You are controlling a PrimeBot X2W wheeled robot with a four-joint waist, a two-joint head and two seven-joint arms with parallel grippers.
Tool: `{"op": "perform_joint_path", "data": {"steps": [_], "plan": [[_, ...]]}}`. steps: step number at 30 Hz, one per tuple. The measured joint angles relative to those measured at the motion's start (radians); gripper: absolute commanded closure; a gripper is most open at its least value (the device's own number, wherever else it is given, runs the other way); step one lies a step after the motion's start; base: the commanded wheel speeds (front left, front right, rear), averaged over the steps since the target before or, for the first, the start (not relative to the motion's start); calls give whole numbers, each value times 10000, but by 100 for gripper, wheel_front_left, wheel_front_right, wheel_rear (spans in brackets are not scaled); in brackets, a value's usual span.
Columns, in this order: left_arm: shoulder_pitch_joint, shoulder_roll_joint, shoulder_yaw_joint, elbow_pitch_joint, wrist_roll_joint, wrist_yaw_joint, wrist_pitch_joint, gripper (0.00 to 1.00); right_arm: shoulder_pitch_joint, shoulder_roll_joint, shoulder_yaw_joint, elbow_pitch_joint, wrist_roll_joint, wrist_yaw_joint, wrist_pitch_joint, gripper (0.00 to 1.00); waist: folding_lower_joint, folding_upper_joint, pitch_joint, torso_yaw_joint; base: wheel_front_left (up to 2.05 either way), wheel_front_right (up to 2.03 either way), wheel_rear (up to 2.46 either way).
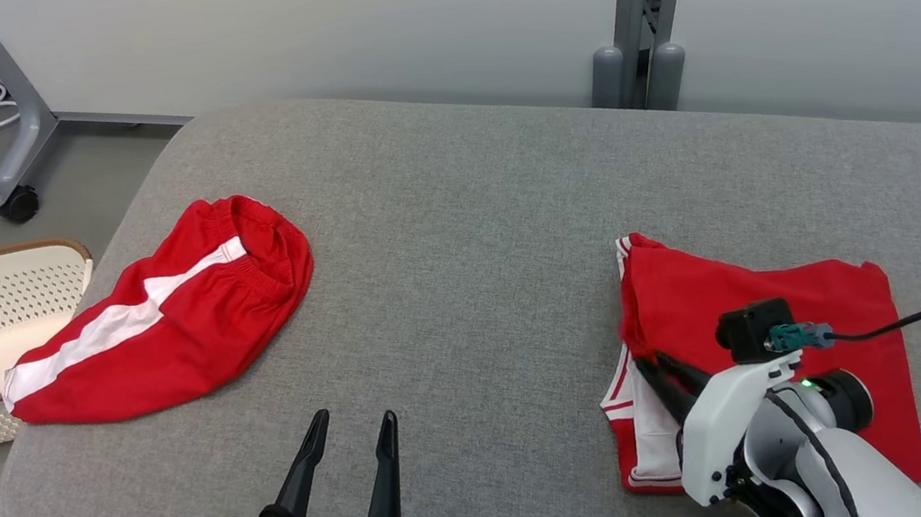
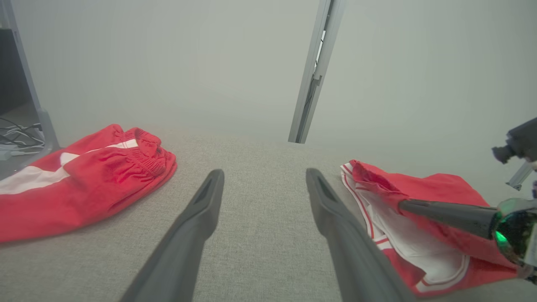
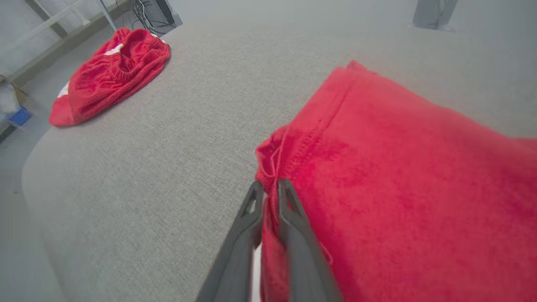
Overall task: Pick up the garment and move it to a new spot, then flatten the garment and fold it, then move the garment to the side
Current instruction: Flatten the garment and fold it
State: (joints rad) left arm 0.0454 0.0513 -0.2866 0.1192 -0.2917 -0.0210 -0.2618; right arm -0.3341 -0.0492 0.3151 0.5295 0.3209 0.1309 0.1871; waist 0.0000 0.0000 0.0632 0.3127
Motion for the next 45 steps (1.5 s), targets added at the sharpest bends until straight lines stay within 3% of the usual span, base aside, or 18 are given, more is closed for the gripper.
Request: {"op": "perform_joint_path", "data": {"steps": [5,18,32,45], "plan": [[2,-2,58,-63,19,-2,0,0,-85,21,366,-8,938,0,-272,0,0,0,-45,-106,0,0,0],[90,-12,303,-94,-180,52,0,0,-66,-238,-1191,-930,-989,-2,-2090,0,0,0,-276,-1199,0,0,0],[53,19,637,-107,-512,408,61,0,319,-357,-1672,-775,-2136,0,-4278,0,0,0,-425,-3074,0,0,0],[394,13,1051,-48,-600,660,17,0,1989,-253,-2213,-2284,-2138,0,-4487,0,0,0,-826,-3452,0,0,0]]}}
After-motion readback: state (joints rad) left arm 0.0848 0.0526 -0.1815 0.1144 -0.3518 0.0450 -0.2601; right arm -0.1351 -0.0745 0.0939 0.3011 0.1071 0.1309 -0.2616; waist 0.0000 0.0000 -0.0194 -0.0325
